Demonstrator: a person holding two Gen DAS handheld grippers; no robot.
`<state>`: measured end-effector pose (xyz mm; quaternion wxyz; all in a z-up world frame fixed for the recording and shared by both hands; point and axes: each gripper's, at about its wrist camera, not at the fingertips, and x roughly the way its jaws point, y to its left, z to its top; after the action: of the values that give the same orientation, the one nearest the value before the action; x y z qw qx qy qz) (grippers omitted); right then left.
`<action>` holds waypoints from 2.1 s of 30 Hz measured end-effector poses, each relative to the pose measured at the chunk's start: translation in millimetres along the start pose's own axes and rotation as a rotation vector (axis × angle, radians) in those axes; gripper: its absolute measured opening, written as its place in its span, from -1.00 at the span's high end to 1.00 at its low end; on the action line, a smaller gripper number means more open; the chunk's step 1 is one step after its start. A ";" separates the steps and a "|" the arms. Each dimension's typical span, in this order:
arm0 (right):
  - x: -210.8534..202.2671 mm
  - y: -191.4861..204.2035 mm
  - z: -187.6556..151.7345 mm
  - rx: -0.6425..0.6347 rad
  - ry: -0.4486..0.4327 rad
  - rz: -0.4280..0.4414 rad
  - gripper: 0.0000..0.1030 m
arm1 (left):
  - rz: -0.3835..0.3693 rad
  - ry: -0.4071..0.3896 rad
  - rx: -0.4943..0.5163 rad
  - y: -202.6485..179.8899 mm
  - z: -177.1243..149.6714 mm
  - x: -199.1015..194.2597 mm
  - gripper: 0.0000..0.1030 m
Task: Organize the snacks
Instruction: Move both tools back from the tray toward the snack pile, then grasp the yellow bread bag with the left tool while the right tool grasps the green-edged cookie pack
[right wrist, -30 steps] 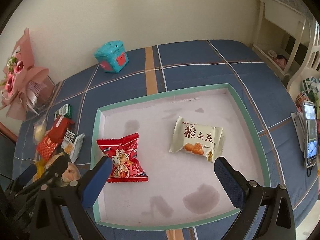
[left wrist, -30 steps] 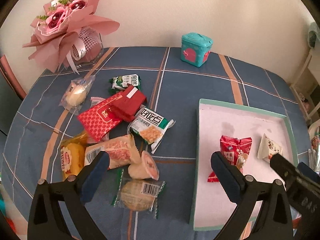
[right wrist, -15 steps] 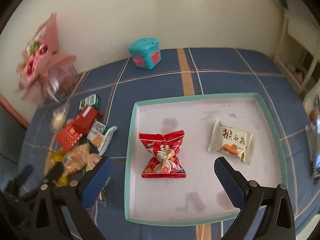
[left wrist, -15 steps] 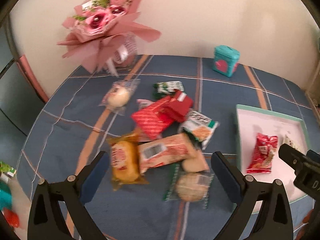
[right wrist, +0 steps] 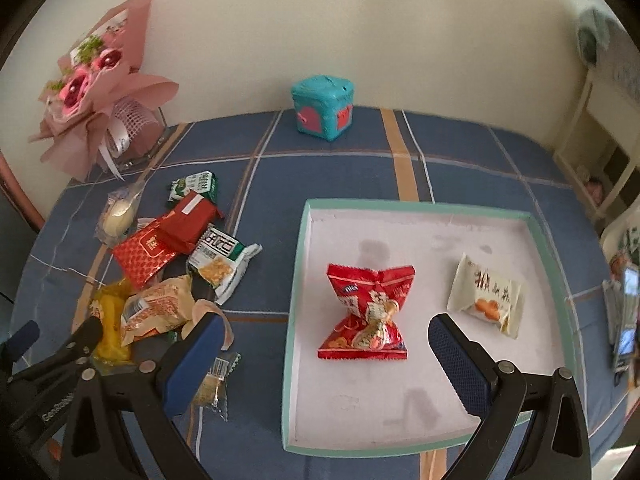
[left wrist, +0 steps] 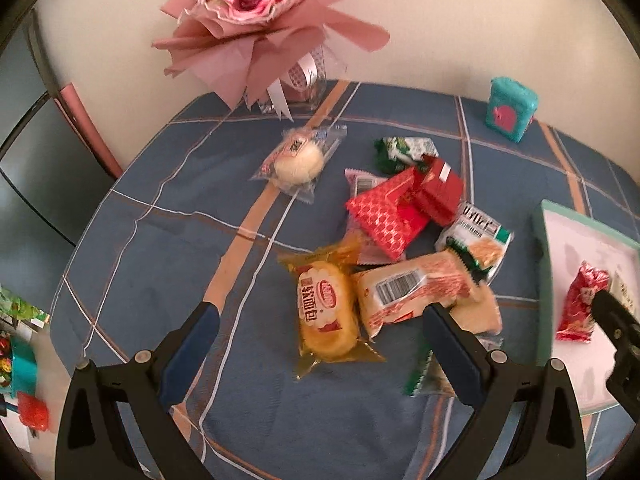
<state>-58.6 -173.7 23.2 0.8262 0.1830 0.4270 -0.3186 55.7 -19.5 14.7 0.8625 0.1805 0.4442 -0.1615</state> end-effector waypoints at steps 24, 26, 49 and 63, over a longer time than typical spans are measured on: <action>23.2 82.7 -24.9 -0.066 0.113 0.203 -0.99 | -0.059 0.109 -0.172 68.0 5.6 34.8 -0.96; 28.7 87.4 -28.7 -0.063 0.142 0.204 -0.99 | -0.076 0.135 -0.180 69.0 3.8 41.4 -0.96; 79.7 86.8 -52.8 -0.040 0.330 0.144 -0.63 | -0.173 0.241 -0.181 41.4 5.4 87.1 -0.46; 75.3 70.8 -47.2 -0.012 0.309 0.191 -0.11 | -0.210 0.238 -0.184 30.9 13.1 79.9 0.19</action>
<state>-5.5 -122.9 -63.4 0.7783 0.2645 0.5315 -0.2042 122.7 -7.6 -39.0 0.7952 0.0714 0.5724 -0.1869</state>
